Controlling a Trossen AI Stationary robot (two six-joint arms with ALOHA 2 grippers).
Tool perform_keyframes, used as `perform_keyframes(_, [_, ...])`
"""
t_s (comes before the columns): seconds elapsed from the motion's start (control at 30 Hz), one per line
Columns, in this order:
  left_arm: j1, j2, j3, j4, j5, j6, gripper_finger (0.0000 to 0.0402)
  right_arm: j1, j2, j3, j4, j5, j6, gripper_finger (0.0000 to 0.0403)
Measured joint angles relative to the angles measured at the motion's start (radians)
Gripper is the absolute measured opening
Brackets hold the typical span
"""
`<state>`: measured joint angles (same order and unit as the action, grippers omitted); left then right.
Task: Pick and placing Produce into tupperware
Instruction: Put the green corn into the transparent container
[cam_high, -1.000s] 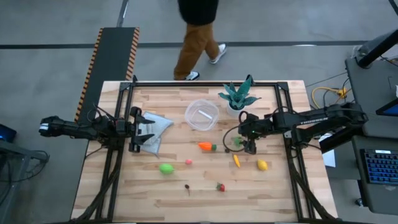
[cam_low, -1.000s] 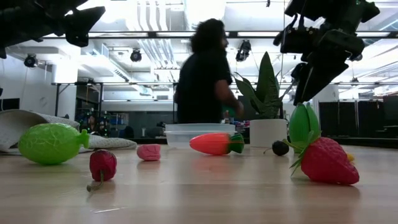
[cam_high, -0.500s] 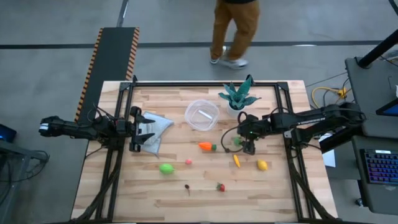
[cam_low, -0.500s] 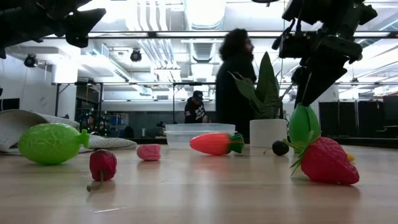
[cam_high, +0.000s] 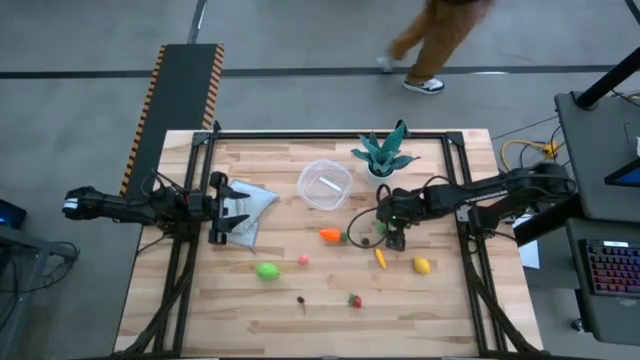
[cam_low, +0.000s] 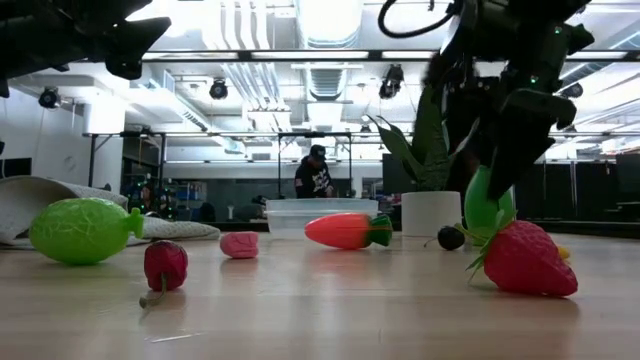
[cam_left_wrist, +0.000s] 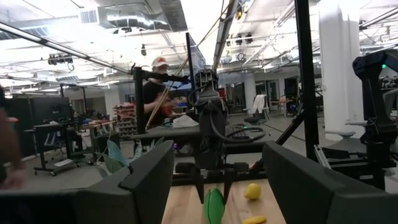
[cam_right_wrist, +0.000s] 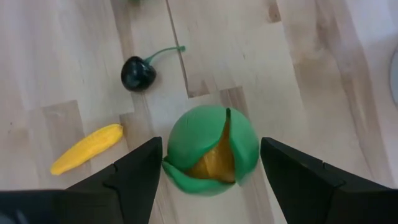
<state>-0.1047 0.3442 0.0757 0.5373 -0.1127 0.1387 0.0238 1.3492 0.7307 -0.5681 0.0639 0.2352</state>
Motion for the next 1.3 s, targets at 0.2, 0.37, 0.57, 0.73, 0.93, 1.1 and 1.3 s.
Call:
perform_keyframes(0.2, [0.000,0.000,0.000,0.001,0.000,0.000,0.0231,0.000,0.047,0.000,0.027,0.000,0.000,0.0261])
perform_keyframes(0.37, [0.000,0.000,-0.001,0.001,0.000,0.000,0.0231,0.000,0.076,0.000,0.030,0.000,0.000,0.0259])
perform_keyframes(0.57, [0.000,0.002,-0.001,0.000,-0.001,0.000,0.0231,0.000,0.078,0.000,0.033,0.000,0.000,0.0258])
perform_keyframes(0.73, [0.000,0.002,-0.001,0.000,-0.001,0.000,0.0231,0.000,0.078,0.000,0.034,0.000,0.000,0.0254])
perform_keyframes(0.93, [0.000,0.002,-0.001,0.000,-0.001,0.000,0.0231,0.000,0.078,0.000,0.053,0.000,-0.002,0.0256])
perform_keyframes(1.1, [0.000,0.002,-0.001,0.000,-0.001,0.000,0.0231,0.000,0.078,0.000,0.086,0.000,-0.007,0.0251])
perform_keyframes(1.3, [0.000,0.002,-0.001,0.000,-0.001,0.000,0.0231,0.000,0.078,0.000,0.086,0.000,-0.007,0.0243])
